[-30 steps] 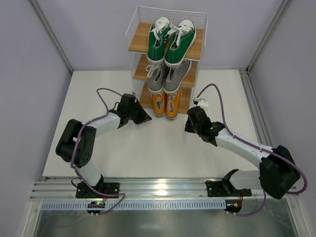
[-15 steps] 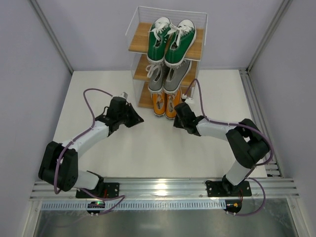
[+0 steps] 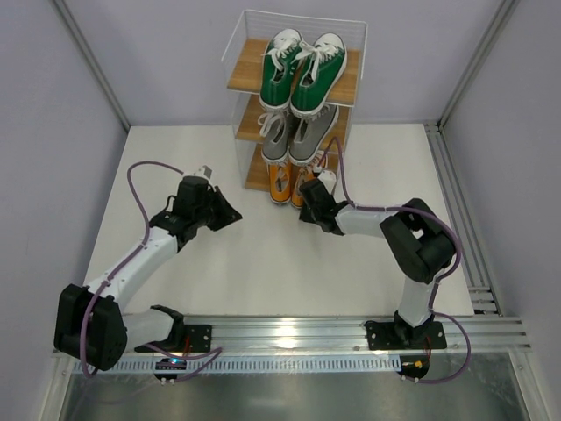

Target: Place and organize the shoes onto the shoe shelf

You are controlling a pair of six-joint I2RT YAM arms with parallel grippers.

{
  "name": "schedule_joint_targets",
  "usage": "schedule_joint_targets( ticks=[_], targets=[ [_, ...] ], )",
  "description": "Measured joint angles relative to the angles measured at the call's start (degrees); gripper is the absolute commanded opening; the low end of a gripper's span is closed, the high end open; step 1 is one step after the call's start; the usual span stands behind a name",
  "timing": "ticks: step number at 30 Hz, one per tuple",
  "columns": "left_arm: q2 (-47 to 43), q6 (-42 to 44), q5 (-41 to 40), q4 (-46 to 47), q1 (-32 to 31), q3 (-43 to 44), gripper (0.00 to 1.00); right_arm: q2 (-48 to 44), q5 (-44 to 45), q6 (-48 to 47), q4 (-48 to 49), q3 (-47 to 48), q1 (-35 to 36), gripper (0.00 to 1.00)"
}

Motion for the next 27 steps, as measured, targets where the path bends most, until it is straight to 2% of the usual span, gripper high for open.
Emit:
schedule_joint_targets(
  ticks=[16,20,27],
  targets=[
    [-1.9,0.7,-0.2,-1.9,0.4,-0.3,0.0,0.2,-2.6,-0.4,2.4,0.9,0.0,0.04],
    [-1.8,2.5,-0.5,-5.1,0.4,1.1,0.0,-7.8,-3.0,-0.7,2.6,-4.1,0.4,0.04],
    [-3.4,7.9,-1.3,-10.8,0.4,8.6,0.04,-30.9,-4.6,-3.1,-2.5,-8.9,7.2,0.04]
  ],
)
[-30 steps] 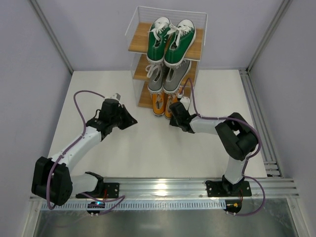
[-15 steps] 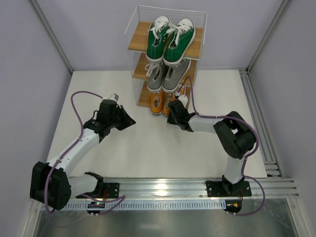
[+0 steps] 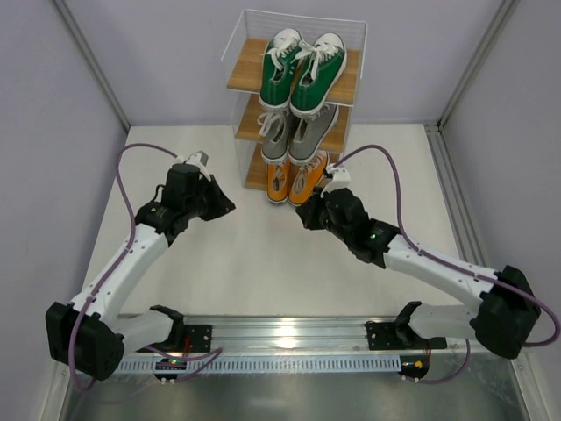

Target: Place and organize the shoes onto the shoe shelf

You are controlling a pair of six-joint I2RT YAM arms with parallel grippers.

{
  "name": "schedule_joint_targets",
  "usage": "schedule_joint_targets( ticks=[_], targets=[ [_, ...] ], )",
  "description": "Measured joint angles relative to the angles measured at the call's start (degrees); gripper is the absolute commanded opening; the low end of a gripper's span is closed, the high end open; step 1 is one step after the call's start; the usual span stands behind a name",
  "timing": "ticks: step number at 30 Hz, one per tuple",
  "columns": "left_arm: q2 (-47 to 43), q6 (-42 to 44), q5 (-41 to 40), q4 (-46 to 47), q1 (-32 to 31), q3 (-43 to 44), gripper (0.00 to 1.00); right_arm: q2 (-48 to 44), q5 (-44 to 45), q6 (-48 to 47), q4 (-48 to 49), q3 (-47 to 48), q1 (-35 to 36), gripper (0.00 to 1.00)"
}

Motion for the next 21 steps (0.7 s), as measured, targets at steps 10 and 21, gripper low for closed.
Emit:
schedule_joint_targets(
  ticks=[10,21],
  targets=[
    [-5.6,2.2,-0.3,-6.1,0.0,6.1,0.09,-21.0,2.0,-2.7,-19.9,6.0,6.0,0.04],
    [-8.0,3.0,0.2,-8.5,0.0,7.8,0.06,-24.5,-3.2,-1.0,-22.0,4.0,-8.9,0.04]
  ],
)
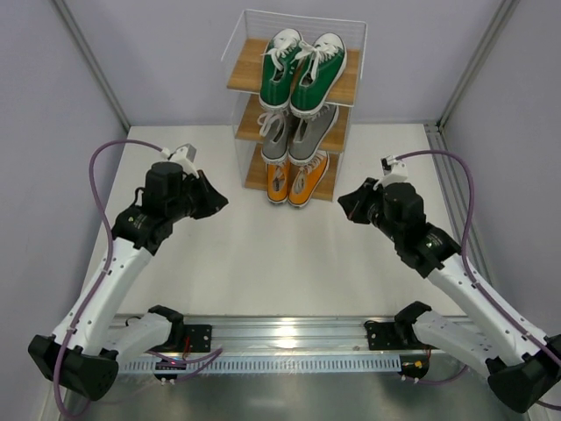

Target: Place and organize the shoes onto the shoe shelf

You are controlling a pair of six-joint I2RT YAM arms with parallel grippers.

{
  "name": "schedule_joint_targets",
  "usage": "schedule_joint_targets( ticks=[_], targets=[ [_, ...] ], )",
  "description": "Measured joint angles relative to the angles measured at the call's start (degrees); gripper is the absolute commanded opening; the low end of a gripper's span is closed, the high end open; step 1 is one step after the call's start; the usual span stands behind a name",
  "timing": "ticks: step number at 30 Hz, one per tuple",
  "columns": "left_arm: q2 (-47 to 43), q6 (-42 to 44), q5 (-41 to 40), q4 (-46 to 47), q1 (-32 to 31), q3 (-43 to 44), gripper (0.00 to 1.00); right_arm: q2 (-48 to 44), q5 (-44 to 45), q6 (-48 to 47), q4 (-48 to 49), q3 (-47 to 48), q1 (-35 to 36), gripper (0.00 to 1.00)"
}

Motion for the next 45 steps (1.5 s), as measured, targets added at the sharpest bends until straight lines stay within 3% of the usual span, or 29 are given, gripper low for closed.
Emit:
schedule_joint_targets(
  ticks=[8,15,23,42,43,45],
  targets=[
    [-2.7,0.2,-0.1,-2.2,0.0,0.0,0.03,10.4,-25.7,7.8,17.8,-5.8,-18.9,0.04],
    [-4.2,0.3,-0.3,-3.2,0.0,0.0,0.03,25.4,-36.1,11.3,26.5,-0.9,-24.2,0.04],
    [-4.9,0.3,-0.6,-4.2,0.0,-0.1,0.01,35.4,-37.0,11.6,26.5,7.8,-26.1,0.04],
    [-4.2,0.7,-1.1,-5.2,0.0,-0.1,0.01,43.6,-33.1,8.5,19.7,19.5,-29.5,0.04],
    [-4.2,0.9,-1.1,-5.4,0.0,0.0,0.01,42.9,-33.2,8.2,19.6,19.2,-29.5,0.04],
    [-3.8,1.3,-1.2,-6.2,0.0,0.6,0.14,39.7,-33.9,7.5,18.7,17.5,-29.5,0.04]
  ],
)
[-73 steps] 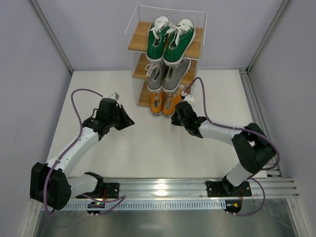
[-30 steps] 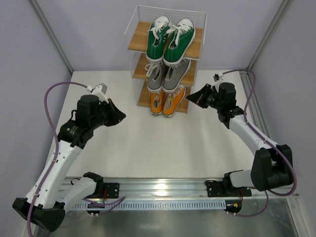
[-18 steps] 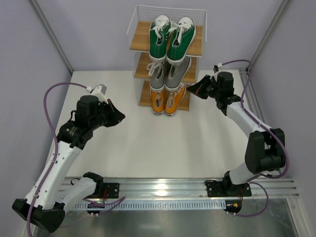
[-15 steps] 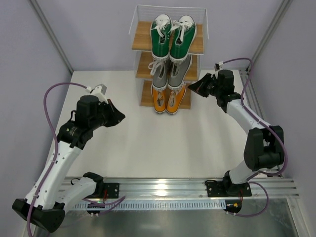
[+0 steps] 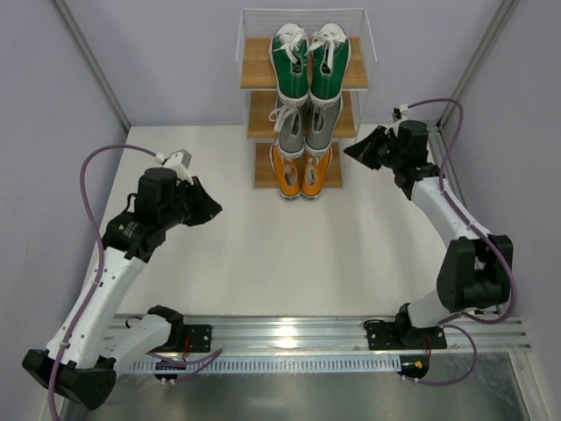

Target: Place and organize the shoes onto the shoe shelf

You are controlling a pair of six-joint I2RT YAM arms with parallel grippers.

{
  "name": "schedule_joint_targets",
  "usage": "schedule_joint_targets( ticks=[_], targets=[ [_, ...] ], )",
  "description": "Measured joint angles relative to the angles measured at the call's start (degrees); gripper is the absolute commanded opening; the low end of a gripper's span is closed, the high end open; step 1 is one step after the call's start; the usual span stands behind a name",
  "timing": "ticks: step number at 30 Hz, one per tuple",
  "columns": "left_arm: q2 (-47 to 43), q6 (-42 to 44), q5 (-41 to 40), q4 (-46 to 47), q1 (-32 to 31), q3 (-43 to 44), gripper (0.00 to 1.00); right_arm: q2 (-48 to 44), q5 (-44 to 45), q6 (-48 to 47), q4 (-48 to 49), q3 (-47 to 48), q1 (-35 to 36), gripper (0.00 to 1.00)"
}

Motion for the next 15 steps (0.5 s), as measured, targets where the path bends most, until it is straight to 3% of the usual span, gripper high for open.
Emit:
schedule_joint_targets(
  ticks=[2,3,4,5,6,7,15],
  targets=[
    [0.4,0.4,0.0,-1.0,0.0,1.3,0.25,-6.4,-1.3,-1.0,-1.7,-3.1,0.0,0.06],
    [0.5,0.6,0.0,-1.5,0.0,2.2,0.44,-9.5,-2.1,-1.8,-3.2,-3.9,0.1,0.18],
    [0.6,1.0,-0.1,-1.8,0.0,3.3,0.53,-13.3,-3.0,-2.3,-5.0,-4.3,0.2,0.3],
    [0.6,0.9,0.0,-2.1,0.0,4.2,0.91,-17.3,-3.9,-3.3,-6.7,-4.2,0.3,0.44],
    [0.7,1.3,0.0,-2.5,0.0,5.4,0.99,-20.9,-4.6,-4.4,-8.5,-3.5,0.4,0.83],
    [0.8,0.9,0.1,-2.6,0.0,6.7,1.0,-24.6,-5.3,-5.8,-10.9,-1.8,0.5,0.99],
    [3.5,0.8,1.2,-2.3,0.0,11.3,1.0,-33.1,-5.2,-17.0,-28.2,21.2,0.8,1.0]
  ],
)
